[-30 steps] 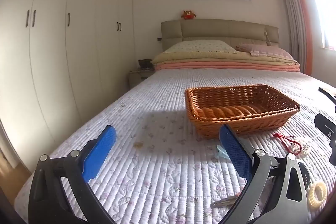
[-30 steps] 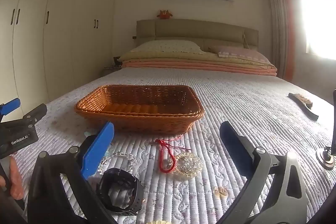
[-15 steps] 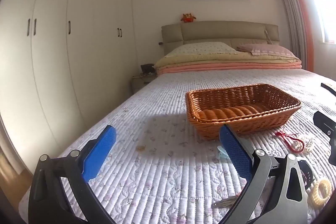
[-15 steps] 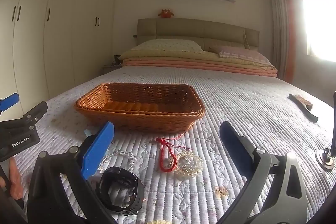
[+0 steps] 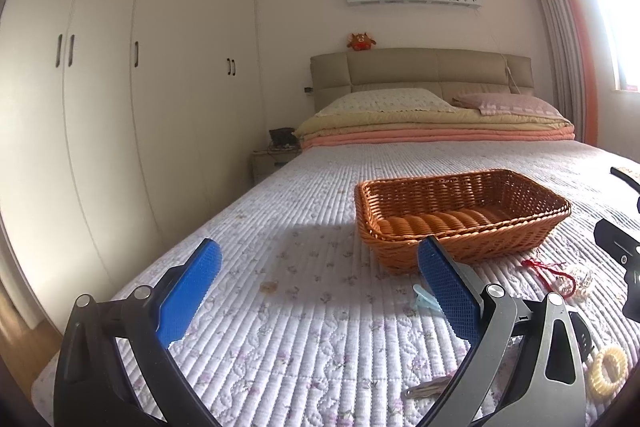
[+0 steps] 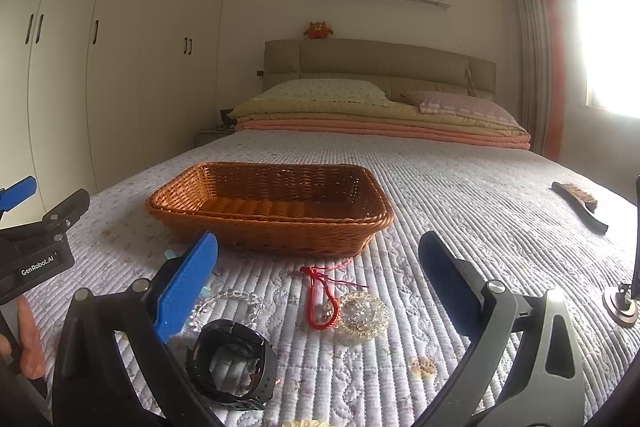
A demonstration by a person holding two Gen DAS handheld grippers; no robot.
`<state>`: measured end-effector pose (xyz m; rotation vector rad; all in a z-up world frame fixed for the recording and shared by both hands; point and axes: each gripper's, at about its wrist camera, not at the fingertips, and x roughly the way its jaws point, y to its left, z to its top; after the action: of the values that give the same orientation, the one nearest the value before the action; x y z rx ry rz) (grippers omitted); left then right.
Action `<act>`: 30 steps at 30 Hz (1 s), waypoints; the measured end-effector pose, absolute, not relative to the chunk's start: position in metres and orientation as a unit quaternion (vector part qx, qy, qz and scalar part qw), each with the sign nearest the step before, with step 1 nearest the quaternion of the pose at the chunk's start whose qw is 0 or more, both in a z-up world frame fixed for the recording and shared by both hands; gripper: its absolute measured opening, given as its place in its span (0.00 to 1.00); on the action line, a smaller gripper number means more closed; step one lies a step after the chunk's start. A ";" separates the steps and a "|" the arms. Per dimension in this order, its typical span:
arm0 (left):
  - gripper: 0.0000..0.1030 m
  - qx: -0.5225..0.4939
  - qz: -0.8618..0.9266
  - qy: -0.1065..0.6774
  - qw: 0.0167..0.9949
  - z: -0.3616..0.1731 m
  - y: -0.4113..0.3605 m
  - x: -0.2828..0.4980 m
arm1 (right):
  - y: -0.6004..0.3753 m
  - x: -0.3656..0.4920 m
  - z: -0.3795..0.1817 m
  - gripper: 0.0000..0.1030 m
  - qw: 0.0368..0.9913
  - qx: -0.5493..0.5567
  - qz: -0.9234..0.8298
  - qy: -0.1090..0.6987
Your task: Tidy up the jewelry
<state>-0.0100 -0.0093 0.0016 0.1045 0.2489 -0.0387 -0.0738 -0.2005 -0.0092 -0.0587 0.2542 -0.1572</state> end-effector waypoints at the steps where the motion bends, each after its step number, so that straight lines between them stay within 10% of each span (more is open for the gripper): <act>1: 0.93 0.053 -0.020 0.124 0.991 0.001 -0.010 -0.011 | -0.201 -0.074 -0.009 0.94 0.988 -0.029 -0.079 0.127; 30: 0.93 0.058 -0.021 0.130 0.990 -0.003 -0.015 -0.010 | -0.199 -0.069 -0.012 0.94 0.987 -0.032 -0.074 0.137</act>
<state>-0.0100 -0.0146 -0.0031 0.1159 0.2602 -0.0420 -0.0691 -0.1987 -0.0121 -0.0635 0.2745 -0.1480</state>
